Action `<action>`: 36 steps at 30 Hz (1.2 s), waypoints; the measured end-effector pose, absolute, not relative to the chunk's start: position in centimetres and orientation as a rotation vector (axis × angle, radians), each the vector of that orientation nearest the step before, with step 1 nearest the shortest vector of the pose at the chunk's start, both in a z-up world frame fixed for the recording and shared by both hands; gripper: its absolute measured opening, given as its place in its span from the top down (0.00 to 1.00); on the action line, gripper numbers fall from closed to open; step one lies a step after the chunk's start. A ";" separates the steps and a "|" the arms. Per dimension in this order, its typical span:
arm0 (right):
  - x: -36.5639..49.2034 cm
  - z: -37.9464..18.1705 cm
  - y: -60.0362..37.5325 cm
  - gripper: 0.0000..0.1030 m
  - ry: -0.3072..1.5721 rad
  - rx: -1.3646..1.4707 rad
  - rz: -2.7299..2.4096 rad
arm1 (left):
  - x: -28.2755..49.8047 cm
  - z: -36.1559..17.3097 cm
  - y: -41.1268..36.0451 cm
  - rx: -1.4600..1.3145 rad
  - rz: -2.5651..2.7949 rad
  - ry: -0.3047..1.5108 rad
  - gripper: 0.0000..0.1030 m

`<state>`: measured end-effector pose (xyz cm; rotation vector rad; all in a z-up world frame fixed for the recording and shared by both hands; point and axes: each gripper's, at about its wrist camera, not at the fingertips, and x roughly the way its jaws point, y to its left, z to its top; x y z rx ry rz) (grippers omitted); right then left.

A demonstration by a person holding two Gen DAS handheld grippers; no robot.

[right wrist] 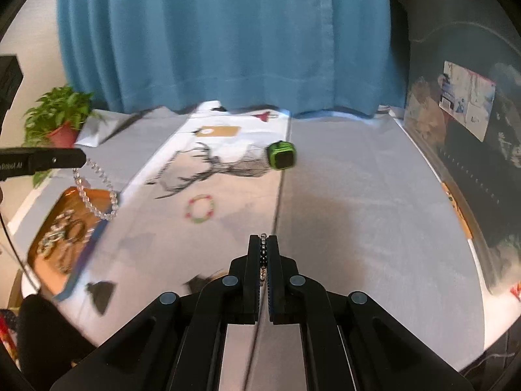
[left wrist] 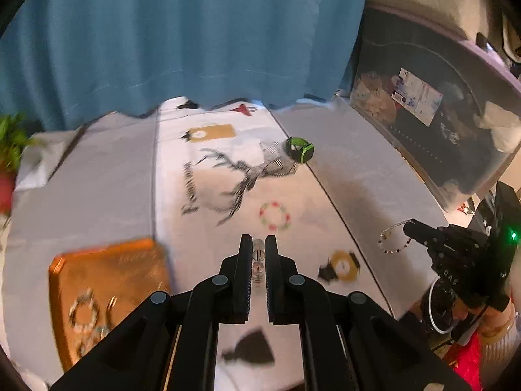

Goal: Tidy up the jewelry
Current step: 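Grasp the beaded chain bracelet with the right tool while the left tool grasps its bracelet, then carry both bracelets with both tools over the orange tray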

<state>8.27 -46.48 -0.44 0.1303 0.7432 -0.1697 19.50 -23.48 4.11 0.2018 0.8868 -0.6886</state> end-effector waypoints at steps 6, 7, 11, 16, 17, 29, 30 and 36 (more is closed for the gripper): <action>3.5 1.3 -41.1 0.97 0.735 0.110 -0.102 | 14.5 4.1 -17.2 0.158 -0.630 0.885 0.95; 2.7 1.5 -40.2 0.97 0.735 0.105 -0.090 | 13.5 4.0 -16.1 0.147 -0.622 0.886 0.95; -0.3 1.7 -36.5 0.97 0.742 0.085 -0.045 | 9.8 3.5 -12.3 0.126 -0.594 0.886 0.95; -3.9 1.2 -32.3 0.97 0.757 0.070 0.008 | 5.0 2.7 -8.4 0.128 -0.551 0.870 0.95; -4.7 1.1 -31.4 0.97 0.761 0.069 0.021 | 4.3 2.6 -7.9 0.127 -0.543 0.869 0.95; -9.9 -1.0 -22.0 0.97 0.831 0.015 0.203 | -2.2 0.5 -2.4 0.054 -0.471 0.879 0.95; -10.0 -1.1 -21.4 0.97 0.836 0.010 0.217 | -2.4 0.4 -2.2 0.051 -0.467 0.879 0.95; -9.7 -1.5 -19.0 0.97 0.852 -0.012 0.269 | -2.7 0.4 -1.2 0.044 -0.459 0.872 0.95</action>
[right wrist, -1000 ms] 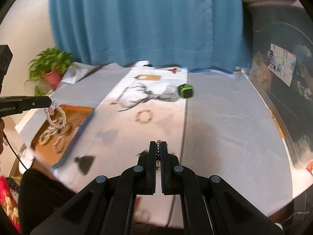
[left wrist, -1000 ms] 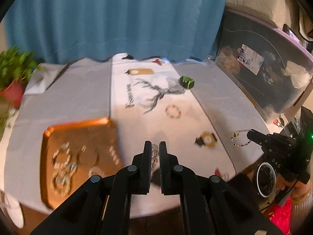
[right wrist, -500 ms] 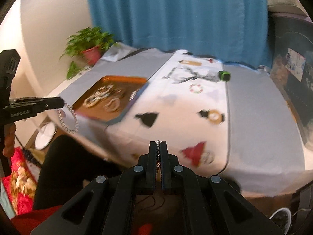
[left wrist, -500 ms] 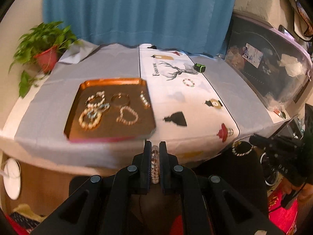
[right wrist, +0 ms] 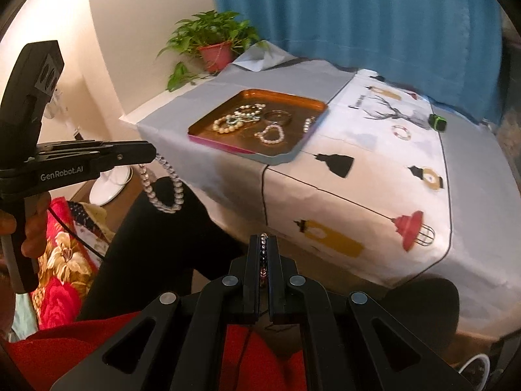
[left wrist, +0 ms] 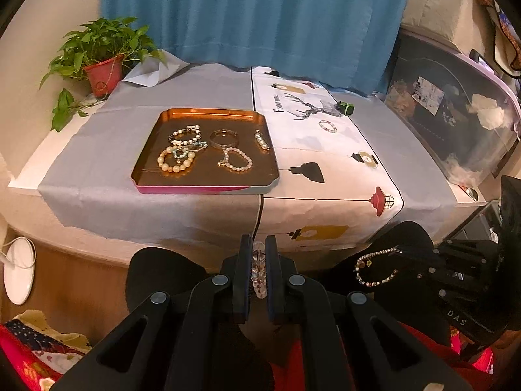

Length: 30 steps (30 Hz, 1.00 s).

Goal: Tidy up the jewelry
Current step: 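Carry both bracelets with both tools over the orange tray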

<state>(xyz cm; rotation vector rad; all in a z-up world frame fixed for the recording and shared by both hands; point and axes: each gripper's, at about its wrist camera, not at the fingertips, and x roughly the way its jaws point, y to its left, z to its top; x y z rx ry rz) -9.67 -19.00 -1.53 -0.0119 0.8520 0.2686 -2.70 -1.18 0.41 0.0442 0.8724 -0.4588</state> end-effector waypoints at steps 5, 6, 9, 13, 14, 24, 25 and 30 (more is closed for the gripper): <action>-8.5 -1.4 -17.8 0.97 0.860 -0.031 0.284 | -1.9 0.8 -0.4 0.023 -0.463 0.863 0.95; -8.2 -1.4 -17.7 0.97 0.861 -0.036 0.286 | -1.6 0.9 -0.3 0.022 -0.462 0.860 0.95; -6.9 -1.0 -17.2 0.97 0.857 -0.048 0.288 | -0.2 1.4 0.3 0.019 -0.457 0.847 0.95; -4.3 -0.4 -16.8 0.97 0.843 -0.056 0.288 | 2.1 1.9 0.5 0.027 -0.446 0.833 0.95; -3.5 -0.3 -16.7 0.97 0.839 -0.057 0.288 | 2.6 2.0 0.6 0.029 -0.445 0.831 0.95; 5.5 0.5 -15.9 0.97 0.791 -0.043 0.286 | 10.7 2.2 -0.1 0.026 -0.426 0.811 0.95; 6.6 0.5 -15.7 0.97 0.788 -0.045 0.287 | 11.5 2.0 -0.2 0.025 -0.426 0.812 0.95; 11.1 0.0 -15.1 0.96 0.781 -0.042 0.292 | 15.3 0.9 -0.9 0.030 -0.422 0.829 0.95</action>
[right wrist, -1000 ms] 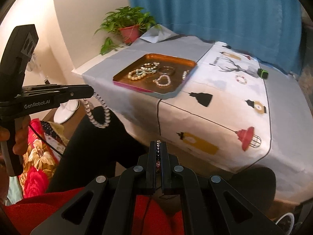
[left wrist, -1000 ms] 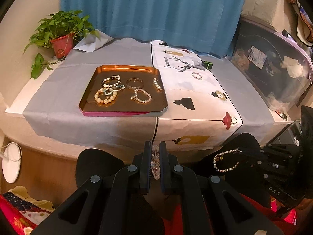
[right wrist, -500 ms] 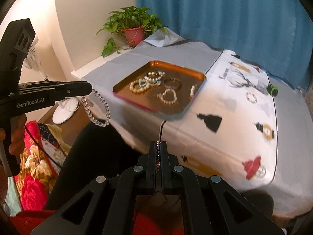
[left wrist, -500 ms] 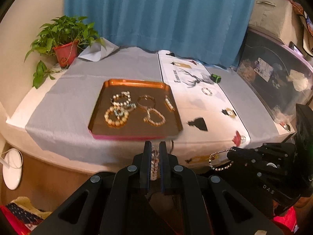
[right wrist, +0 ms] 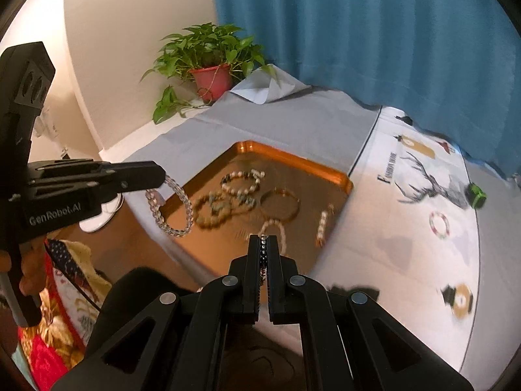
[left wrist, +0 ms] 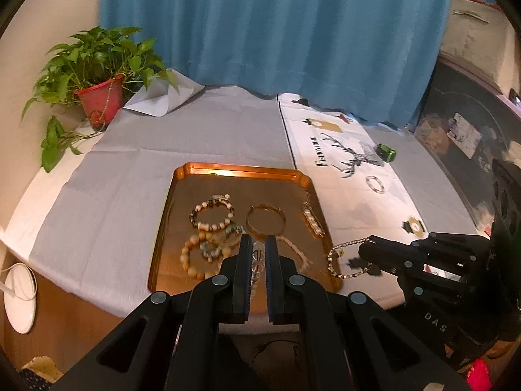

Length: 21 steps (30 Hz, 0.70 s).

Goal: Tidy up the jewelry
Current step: 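Carry both bracelets with both tools over the orange tray, then open both tools to release the bracelets into the tray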

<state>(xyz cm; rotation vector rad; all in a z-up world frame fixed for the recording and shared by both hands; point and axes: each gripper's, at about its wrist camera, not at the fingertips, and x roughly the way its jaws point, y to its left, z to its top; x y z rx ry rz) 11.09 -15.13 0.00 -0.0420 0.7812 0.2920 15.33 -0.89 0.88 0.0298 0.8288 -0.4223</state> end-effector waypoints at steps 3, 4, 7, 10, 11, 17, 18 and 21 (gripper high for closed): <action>13.4 -0.9 -15.0 0.97 0.794 -0.035 0.293 | 17.5 -0.4 -1.4 0.035 -0.424 0.851 0.95; 14.1 -1.2 -15.0 0.97 0.799 -0.035 0.291 | 17.9 -0.7 -1.6 0.036 -0.424 0.856 0.95; 15.6 -2.3 -15.1 0.97 0.813 -0.030 0.288 | 19.5 -1.9 -2.0 0.045 -0.419 0.876 0.95; 17.1 -3.5 -15.2 0.96 0.835 -0.027 0.278 | 21.1 -3.4 -2.1 0.042 -0.407 0.915 0.92; 17.6 -3.9 -15.1 0.94 0.846 -0.027 0.278 | 21.6 -4.0 -2.1 0.048 -0.392 0.930 0.76; 18.6 -6.7 -15.4 0.29 0.946 -0.066 0.176 | 21.5 -5.5 -0.8 0.092 -0.223 0.946 0.05; 18.0 -6.5 -15.6 0.29 0.938 -0.063 0.175 | 21.0 -5.6 -0.5 0.096 -0.216 0.954 0.05; 15.9 -5.9 -16.1 0.28 0.934 -0.048 0.179 | 18.8 -5.4 0.1 0.094 -0.196 0.966 0.05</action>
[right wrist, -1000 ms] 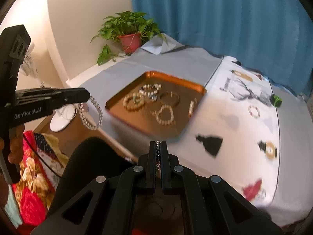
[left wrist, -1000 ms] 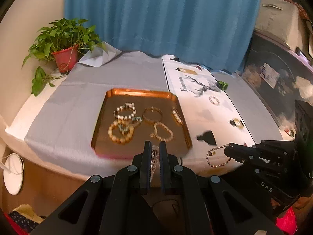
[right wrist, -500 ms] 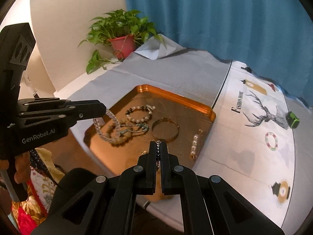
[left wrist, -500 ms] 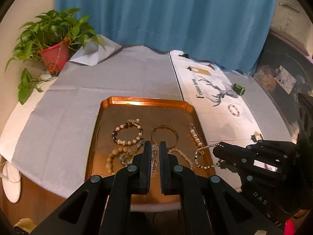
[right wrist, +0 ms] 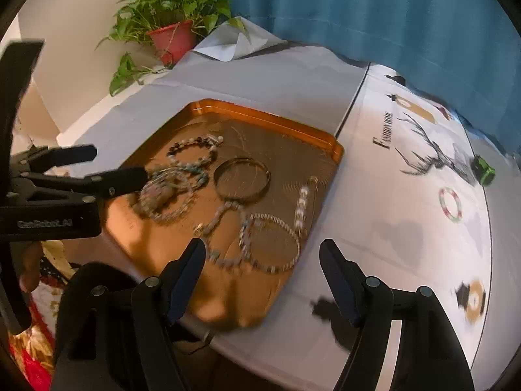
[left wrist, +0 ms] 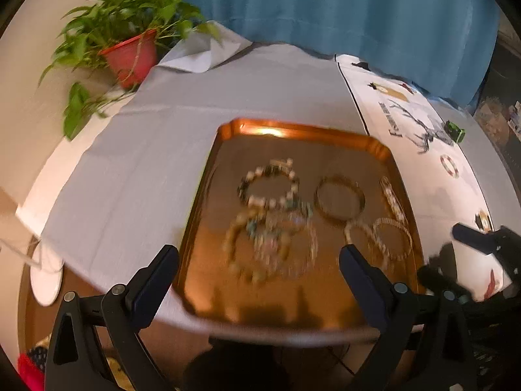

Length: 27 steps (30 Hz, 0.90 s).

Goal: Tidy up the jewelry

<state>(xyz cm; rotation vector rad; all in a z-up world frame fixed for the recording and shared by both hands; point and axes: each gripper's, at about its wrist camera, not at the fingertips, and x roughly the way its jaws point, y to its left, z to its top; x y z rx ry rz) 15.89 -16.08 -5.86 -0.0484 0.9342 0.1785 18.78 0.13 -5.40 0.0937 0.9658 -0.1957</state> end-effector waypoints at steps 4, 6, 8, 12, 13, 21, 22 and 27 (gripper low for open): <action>11.6 -3.8 -16.6 0.26 0.892 -0.025 0.166 | 14.0 -4.3 0.3 0.123 -0.181 0.934 0.05; 9.6 -2.8 -16.6 0.24 0.869 -0.029 0.153 | 11.1 -3.5 0.0 0.139 -0.173 0.914 0.05; 6.8 -1.6 -16.7 0.23 0.838 -0.031 0.131 | 9.0 -2.8 -0.2 0.153 -0.180 0.900 0.05; 1.6 -0.1 -16.8 0.20 0.799 -0.028 0.113 | 4.2 -1.5 -0.7 0.166 -0.195 0.868 0.05; 0.6 0.0 -16.7 0.20 0.795 -0.031 0.114 | 3.4 -1.3 -0.8 0.166 -0.198 0.864 0.05; -6.6 0.6 -16.5 0.19 0.771 -0.042 0.119 | -2.5 0.2 -1.5 0.196 -0.204 0.812 0.05; -7.0 0.7 -16.4 0.19 0.767 -0.043 0.120 | -3.0 0.3 -1.5 0.197 -0.202 0.806 0.05; -8.9 1.6 -16.3 0.19 0.731 -0.052 0.121 | -4.7 1.1 -1.5 0.191 -0.200 0.785 0.05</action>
